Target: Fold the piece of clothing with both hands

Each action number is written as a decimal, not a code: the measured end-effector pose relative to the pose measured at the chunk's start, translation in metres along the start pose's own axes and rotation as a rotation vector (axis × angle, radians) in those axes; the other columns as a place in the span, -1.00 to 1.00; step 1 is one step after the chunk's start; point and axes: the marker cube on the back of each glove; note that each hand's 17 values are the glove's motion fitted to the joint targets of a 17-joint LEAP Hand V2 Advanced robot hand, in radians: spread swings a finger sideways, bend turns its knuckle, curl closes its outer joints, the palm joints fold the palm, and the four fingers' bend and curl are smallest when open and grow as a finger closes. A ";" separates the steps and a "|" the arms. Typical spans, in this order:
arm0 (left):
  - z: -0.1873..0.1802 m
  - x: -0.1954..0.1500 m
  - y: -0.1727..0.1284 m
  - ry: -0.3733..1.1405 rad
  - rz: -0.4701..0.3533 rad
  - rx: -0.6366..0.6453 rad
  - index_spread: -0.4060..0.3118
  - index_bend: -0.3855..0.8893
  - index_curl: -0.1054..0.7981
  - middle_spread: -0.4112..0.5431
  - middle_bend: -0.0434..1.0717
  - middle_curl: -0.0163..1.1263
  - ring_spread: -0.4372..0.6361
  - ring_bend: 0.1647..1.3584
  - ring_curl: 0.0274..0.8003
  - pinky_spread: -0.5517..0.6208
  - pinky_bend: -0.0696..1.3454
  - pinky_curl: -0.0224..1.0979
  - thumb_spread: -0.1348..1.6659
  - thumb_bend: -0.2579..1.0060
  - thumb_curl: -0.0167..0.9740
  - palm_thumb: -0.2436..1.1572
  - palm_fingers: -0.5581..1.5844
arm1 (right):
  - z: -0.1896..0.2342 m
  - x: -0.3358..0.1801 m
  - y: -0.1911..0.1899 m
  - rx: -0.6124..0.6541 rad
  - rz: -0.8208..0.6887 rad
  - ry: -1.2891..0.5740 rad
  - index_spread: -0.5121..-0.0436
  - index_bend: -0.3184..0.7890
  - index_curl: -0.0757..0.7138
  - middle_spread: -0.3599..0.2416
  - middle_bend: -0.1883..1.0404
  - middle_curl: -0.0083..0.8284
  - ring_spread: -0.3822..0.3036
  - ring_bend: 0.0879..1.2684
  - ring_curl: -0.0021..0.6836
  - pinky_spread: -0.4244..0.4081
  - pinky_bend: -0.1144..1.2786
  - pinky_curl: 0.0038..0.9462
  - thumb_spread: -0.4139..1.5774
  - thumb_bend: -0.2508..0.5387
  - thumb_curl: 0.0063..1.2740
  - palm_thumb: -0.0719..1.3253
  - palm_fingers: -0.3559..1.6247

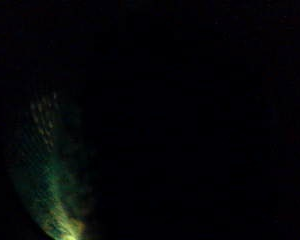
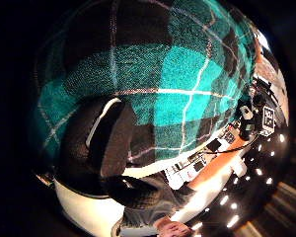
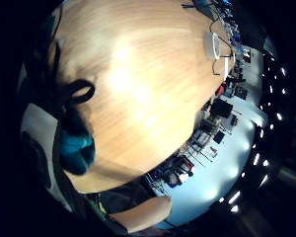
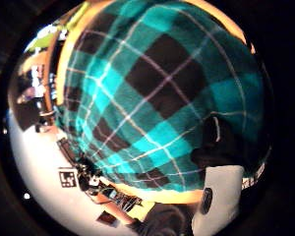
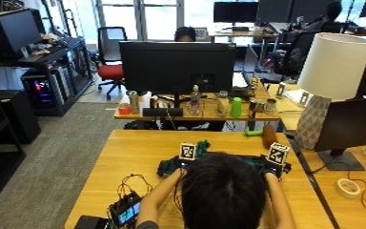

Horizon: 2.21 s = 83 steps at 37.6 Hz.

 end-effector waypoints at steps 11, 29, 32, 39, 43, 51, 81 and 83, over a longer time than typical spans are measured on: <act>-0.010 -0.009 -0.007 0.033 -0.062 0.078 -0.02 -0.13 0.01 0.38 -0.63 -0.58 0.65 -0.33 -0.24 0.67 -0.11 -0.35 0.44 -0.61 -0.44 -0.45 -0.46 | -0.015 0.009 -0.015 0.135 0.014 -0.172 0.35 -0.10 -0.27 -0.29 -0.01 0.22 -0.53 0.06 0.35 -0.68 0.00 -0.24 0.28 -0.32 -0.22 0.60 0.65; -0.074 -0.056 0.070 0.072 -0.167 0.180 0.07 -0.15 -0.02 0.40 -0.61 -0.54 0.63 -0.31 -0.28 0.60 -0.13 -0.36 0.46 -0.62 -0.46 -0.39 -0.43 | -0.151 -0.071 0.027 0.177 -0.342 -0.380 0.34 -0.11 0.03 -0.32 -0.01 0.24 -0.60 -0.04 0.31 -0.78 -0.04 -0.22 -0.10 -0.46 -0.06 0.59 0.68; -0.083 -0.065 0.085 0.064 -0.183 0.231 0.08 -0.15 -0.02 0.40 -0.62 -0.54 0.63 -0.31 -0.28 0.60 -0.14 -0.36 0.46 -0.62 -0.47 -0.39 -0.43 | -0.167 -0.105 0.060 0.191 -0.391 -0.379 0.33 -0.10 0.07 -0.31 0.00 0.25 -0.61 -0.06 0.32 -0.80 -0.04 -0.20 -0.15 -0.45 -0.03 0.58 0.69; -0.085 -0.093 0.123 -0.103 -0.306 0.185 0.09 -0.15 -0.03 0.40 -0.62 -0.54 0.63 -0.30 -0.30 0.60 -0.13 -0.36 0.48 -0.61 -0.48 -0.38 -0.42 | -0.162 -0.173 0.150 0.128 -0.359 -0.337 0.32 -0.10 0.15 -0.31 0.01 0.26 -0.61 -0.06 0.34 -0.81 -0.03 -0.18 -0.23 -0.44 0.01 0.58 0.69; -0.075 -0.110 0.152 -0.214 -0.344 0.040 0.09 0.08 0.08 0.36 -0.63 -0.54 0.61 -0.39 -0.35 0.59 -0.23 -0.39 0.56 -0.57 -0.48 -0.31 -0.34 | -0.133 -0.241 0.182 0.061 -0.487 -0.298 0.31 -0.10 0.19 -0.32 0.02 0.27 -0.62 -0.06 0.35 -0.81 -0.02 -0.17 -0.26 -0.44 0.03 0.58 0.69; -0.059 -0.161 0.125 -0.216 -0.344 0.020 0.05 0.15 0.15 0.25 -0.58 -0.51 0.60 -0.48 -0.39 0.59 -0.31 -0.41 0.66 -0.56 -0.50 -0.25 -0.28 | -0.031 -0.341 0.220 -0.111 -0.654 -0.151 0.34 -0.10 0.26 -0.31 0.02 0.29 -0.60 -0.05 0.38 -0.78 -0.01 -0.14 -0.27 -0.42 0.07 0.60 0.68; -0.092 -0.184 0.152 -0.238 -0.420 0.332 -0.13 0.17 0.27 -0.01 -0.66 -0.44 0.46 -0.63 -0.41 0.63 -0.60 -0.44 0.79 -0.55 -0.48 -0.17 -0.15 | -0.225 -0.271 0.295 0.458 -1.121 -0.438 0.09 -0.30 -0.26 -0.10 -0.31 0.09 -0.14 -0.15 0.23 -0.29 0.08 -0.17 0.64 -0.25 -0.18 -0.07 0.30; -0.093 -0.183 0.144 -0.234 -0.405 0.340 -0.12 0.17 0.27 -0.01 -0.66 -0.44 0.46 -0.63 -0.41 0.63 -0.60 -0.43 0.78 -0.56 -0.47 -0.18 -0.15 | -0.223 -0.265 0.284 0.462 -1.100 -0.442 0.08 -0.30 -0.28 -0.11 -0.32 0.09 -0.16 -0.17 0.21 -0.28 0.08 -0.18 0.66 -0.18 -0.17 0.03 0.30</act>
